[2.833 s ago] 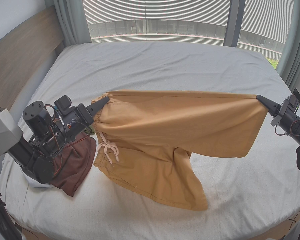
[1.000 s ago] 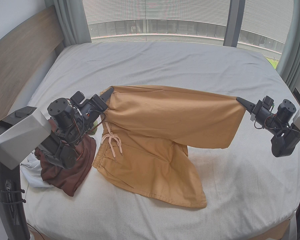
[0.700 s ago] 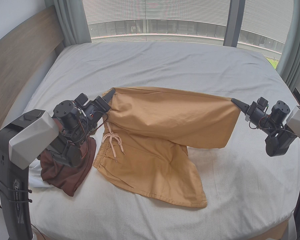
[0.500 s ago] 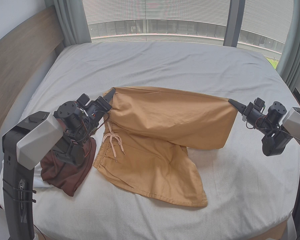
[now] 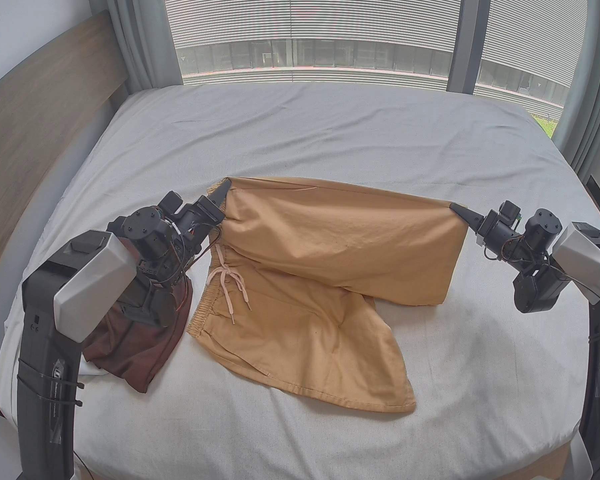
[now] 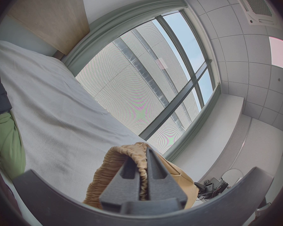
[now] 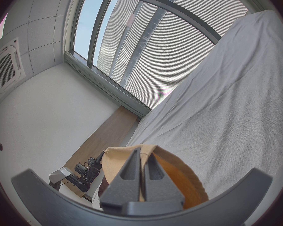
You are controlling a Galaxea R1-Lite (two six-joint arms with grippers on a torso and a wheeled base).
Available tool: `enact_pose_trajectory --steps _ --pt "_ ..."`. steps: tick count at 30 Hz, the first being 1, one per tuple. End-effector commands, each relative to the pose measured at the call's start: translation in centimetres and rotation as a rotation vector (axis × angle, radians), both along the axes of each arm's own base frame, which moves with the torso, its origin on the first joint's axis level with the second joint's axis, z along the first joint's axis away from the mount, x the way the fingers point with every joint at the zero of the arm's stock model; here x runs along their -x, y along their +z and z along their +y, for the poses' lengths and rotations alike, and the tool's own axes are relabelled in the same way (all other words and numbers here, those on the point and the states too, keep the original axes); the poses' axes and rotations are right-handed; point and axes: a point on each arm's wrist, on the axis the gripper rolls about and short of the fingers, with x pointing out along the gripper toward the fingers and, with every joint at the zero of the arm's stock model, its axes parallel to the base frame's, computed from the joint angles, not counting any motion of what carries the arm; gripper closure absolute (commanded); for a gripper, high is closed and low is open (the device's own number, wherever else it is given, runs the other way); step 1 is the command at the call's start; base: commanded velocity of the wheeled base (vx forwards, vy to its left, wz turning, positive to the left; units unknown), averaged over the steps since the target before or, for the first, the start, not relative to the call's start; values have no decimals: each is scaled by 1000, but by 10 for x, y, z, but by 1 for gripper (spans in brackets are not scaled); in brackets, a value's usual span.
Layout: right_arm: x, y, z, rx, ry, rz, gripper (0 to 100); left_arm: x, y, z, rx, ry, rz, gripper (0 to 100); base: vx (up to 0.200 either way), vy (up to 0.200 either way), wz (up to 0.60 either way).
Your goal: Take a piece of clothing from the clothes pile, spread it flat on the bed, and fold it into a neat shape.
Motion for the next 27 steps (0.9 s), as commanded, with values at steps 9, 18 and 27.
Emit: enact_pose_trajectory --steps 9,18,27 --pt "-10 0 -2 3 -1 -38 0 -6 -2 0 -1 0 5 100 0 0 0" --pt "-13 2 -10 0 -28 -40 0 -11 5 -3 3 -2 28 0 0 0 0" --pt "33 -2 -1 72 -36 30 0 -16 0 -1 -1 81 108 0 0 0 0"
